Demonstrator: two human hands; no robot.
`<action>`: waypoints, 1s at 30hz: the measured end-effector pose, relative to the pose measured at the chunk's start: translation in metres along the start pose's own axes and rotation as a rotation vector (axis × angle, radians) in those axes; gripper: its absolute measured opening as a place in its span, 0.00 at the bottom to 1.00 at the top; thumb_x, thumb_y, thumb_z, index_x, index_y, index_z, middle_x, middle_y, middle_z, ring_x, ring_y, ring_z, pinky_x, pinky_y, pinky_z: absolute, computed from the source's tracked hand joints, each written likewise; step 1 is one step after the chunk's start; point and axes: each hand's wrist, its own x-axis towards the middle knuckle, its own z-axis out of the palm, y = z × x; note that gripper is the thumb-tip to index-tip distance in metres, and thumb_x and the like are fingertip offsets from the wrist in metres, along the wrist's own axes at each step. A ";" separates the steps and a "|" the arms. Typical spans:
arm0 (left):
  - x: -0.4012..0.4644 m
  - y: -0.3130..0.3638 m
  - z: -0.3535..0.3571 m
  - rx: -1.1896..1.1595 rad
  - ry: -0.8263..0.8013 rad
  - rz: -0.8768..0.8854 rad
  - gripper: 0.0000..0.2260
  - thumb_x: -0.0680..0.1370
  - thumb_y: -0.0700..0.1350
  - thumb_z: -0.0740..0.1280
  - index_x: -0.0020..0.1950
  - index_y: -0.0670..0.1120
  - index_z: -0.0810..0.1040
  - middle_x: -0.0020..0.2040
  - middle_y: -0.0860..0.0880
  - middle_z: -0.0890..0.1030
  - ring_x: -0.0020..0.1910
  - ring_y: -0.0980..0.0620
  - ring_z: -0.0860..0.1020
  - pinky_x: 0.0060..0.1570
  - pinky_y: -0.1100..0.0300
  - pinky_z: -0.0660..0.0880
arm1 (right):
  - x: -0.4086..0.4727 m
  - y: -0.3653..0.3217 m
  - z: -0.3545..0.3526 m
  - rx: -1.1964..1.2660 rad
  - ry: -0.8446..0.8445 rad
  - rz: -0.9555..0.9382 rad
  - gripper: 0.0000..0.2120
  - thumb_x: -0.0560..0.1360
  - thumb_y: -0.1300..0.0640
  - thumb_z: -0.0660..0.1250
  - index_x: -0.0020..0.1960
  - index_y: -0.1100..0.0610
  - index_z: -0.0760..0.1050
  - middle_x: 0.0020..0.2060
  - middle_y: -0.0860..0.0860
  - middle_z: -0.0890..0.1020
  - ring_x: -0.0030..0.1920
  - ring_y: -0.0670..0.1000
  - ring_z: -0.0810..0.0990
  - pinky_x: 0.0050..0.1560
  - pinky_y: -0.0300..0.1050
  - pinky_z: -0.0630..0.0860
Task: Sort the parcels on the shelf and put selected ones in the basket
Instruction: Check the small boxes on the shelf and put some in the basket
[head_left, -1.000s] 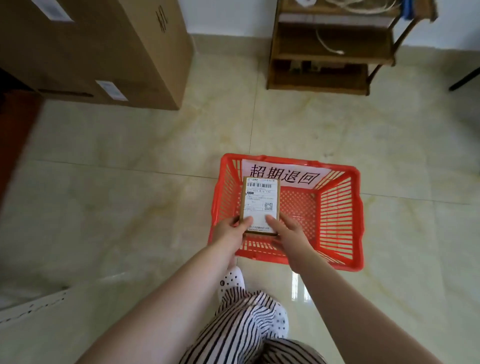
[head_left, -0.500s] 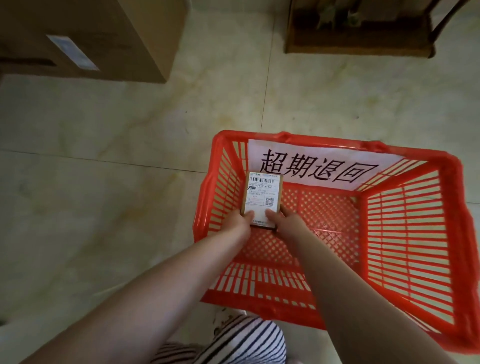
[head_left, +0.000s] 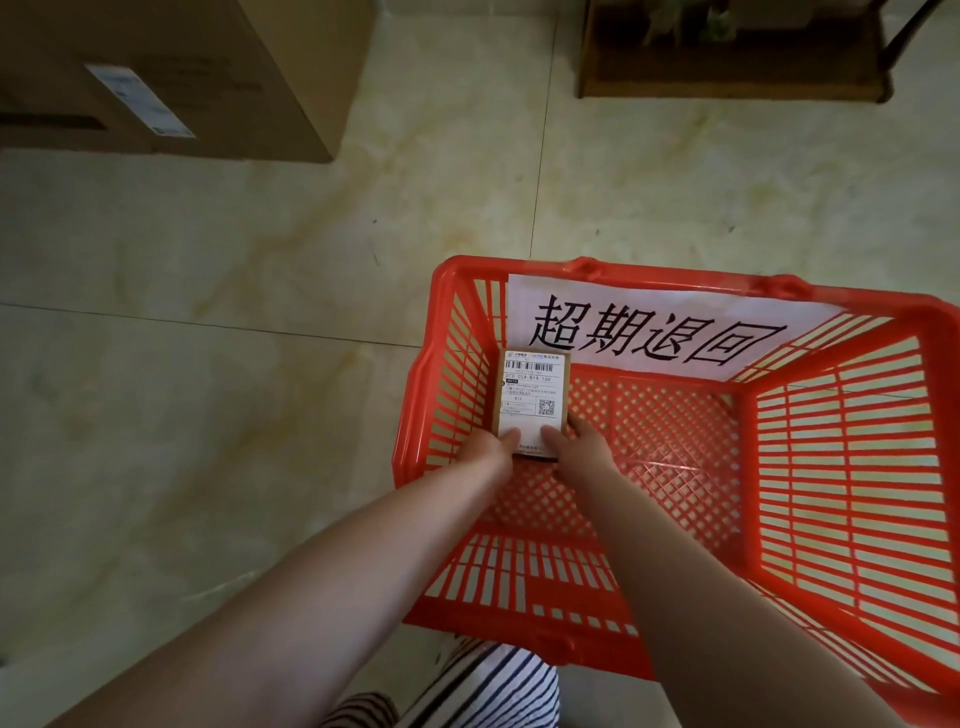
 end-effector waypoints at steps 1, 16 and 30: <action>-0.003 0.001 -0.001 0.032 0.001 -0.004 0.23 0.80 0.55 0.62 0.66 0.39 0.74 0.63 0.39 0.79 0.60 0.38 0.78 0.61 0.49 0.74 | 0.001 0.000 0.001 -0.004 0.003 0.000 0.25 0.80 0.58 0.65 0.76 0.54 0.65 0.65 0.55 0.79 0.54 0.55 0.79 0.57 0.50 0.76; -0.182 0.020 -0.096 -0.438 -0.124 -0.028 0.14 0.77 0.50 0.69 0.57 0.41 0.79 0.52 0.41 0.83 0.46 0.46 0.81 0.47 0.56 0.78 | -0.180 -0.081 -0.040 0.131 -0.108 0.069 0.14 0.75 0.52 0.72 0.55 0.61 0.80 0.47 0.55 0.85 0.51 0.55 0.84 0.57 0.51 0.80; -0.667 -0.110 -0.351 -1.327 0.369 0.269 0.14 0.79 0.36 0.63 0.63 0.43 0.77 0.52 0.48 0.83 0.53 0.52 0.80 0.59 0.61 0.73 | -0.649 -0.232 0.018 -0.138 -0.891 -0.271 0.09 0.78 0.58 0.66 0.57 0.53 0.80 0.50 0.51 0.84 0.51 0.48 0.81 0.54 0.41 0.75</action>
